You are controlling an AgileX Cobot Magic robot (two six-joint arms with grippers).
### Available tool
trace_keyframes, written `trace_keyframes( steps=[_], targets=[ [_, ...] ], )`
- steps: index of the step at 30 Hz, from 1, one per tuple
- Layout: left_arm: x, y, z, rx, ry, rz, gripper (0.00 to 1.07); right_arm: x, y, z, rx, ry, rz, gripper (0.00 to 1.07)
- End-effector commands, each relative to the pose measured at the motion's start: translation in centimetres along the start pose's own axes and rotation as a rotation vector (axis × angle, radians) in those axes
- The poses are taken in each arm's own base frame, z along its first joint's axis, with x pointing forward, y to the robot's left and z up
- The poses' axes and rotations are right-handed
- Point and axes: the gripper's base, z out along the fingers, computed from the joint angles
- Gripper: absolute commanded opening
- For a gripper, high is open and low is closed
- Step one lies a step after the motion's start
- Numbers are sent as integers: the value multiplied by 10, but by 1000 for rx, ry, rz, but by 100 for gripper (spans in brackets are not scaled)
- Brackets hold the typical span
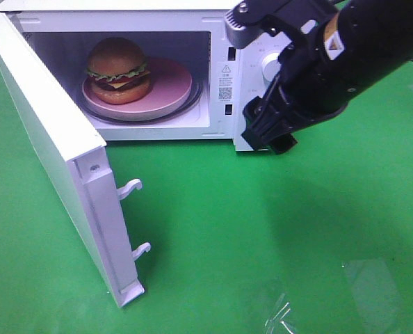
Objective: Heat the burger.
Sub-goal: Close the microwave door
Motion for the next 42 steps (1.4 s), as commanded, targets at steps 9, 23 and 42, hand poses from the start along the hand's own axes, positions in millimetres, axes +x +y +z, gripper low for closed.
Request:
trace_keyframes(
  steps=[9, 23, 42],
  targets=[
    [0, -1, -2, 3, -33, -2, 98, 39, -9, -58, 18, 189, 176, 76],
    [0, -1, -2, 3, -33, -2, 98, 93, -12, -99, 27, 181, 207, 76],
    [0, -1, -2, 3, -33, -2, 98, 175, -33, -130, 175, 77, 445, 76]
  ],
)
